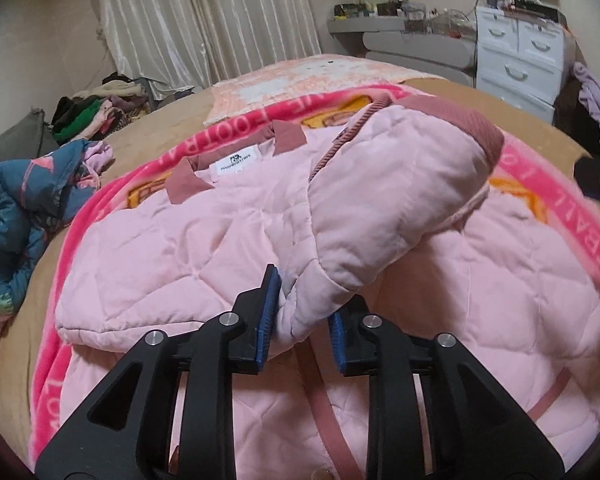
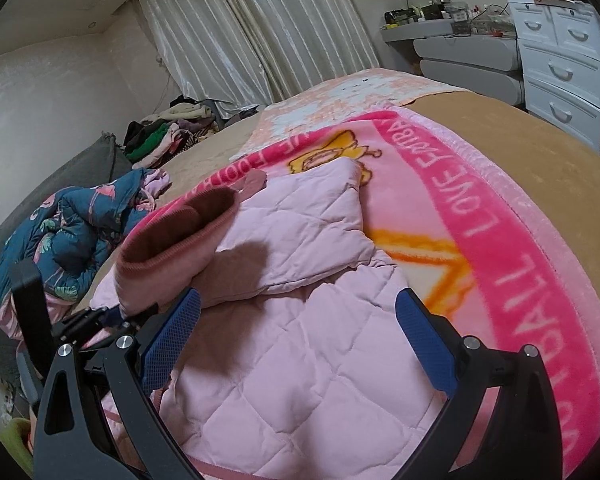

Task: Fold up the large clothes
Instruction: 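Lay the sleeve across the jacket front and open the left tool, then grasp the ribbed sleeve cuff with the right tool and lift it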

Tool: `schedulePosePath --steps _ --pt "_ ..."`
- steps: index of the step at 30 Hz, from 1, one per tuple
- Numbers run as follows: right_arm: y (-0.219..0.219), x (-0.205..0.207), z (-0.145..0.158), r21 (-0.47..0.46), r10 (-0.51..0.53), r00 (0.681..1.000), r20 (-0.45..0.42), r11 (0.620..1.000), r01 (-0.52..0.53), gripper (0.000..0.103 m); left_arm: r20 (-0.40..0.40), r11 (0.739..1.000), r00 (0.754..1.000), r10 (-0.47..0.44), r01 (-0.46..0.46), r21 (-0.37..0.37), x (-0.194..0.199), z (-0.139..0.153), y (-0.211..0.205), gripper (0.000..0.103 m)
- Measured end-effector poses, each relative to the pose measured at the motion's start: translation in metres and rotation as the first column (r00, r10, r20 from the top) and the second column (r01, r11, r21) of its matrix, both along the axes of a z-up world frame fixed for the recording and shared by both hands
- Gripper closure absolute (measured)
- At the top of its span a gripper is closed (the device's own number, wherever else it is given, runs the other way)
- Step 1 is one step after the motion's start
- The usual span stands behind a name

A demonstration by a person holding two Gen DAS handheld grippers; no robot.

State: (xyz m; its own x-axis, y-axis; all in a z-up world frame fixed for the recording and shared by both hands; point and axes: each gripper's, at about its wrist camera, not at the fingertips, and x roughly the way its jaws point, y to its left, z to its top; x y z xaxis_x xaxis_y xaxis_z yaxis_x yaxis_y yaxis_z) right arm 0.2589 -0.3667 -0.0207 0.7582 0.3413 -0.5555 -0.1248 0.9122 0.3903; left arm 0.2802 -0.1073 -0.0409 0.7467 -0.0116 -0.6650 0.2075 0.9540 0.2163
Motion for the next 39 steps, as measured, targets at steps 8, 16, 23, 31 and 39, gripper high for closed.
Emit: schedulePosePath --steps 8,16,23,31,39 --pt "-0.003 -0.003 0.011 0.012 -0.001 1.000 0.006 1.000 0.001 0.005 -0.067 0.999 0.997 -0.033 0.034 0.007 -0.010 -0.010 -0.006 0.043" --pt "0.007 0.000 0.017 0.038 0.021 1.000 -0.008 0.999 -0.021 0.005 -0.114 0.991 0.991 -0.065 0.051 -0.123 -0.028 0.002 0.014 0.017" --pt "0.036 0.005 0.018 0.042 0.082 0.996 -0.032 0.996 -0.081 0.005 -0.098 0.979 0.995 -0.006 -0.014 -0.203 -0.036 0.022 0.051 0.009" --pt "0.072 0.017 0.003 0.043 0.133 0.986 -0.096 0.991 -0.130 0.004 -0.070 0.966 0.992 0.104 -0.117 -0.230 -0.038 0.034 0.105 0.009" --pt "0.102 0.032 -0.030 0.052 0.156 0.969 -0.190 0.987 -0.149 0.004 -0.047 0.937 0.975 0.215 -0.220 -0.270 -0.035 0.046 0.163 0.009"
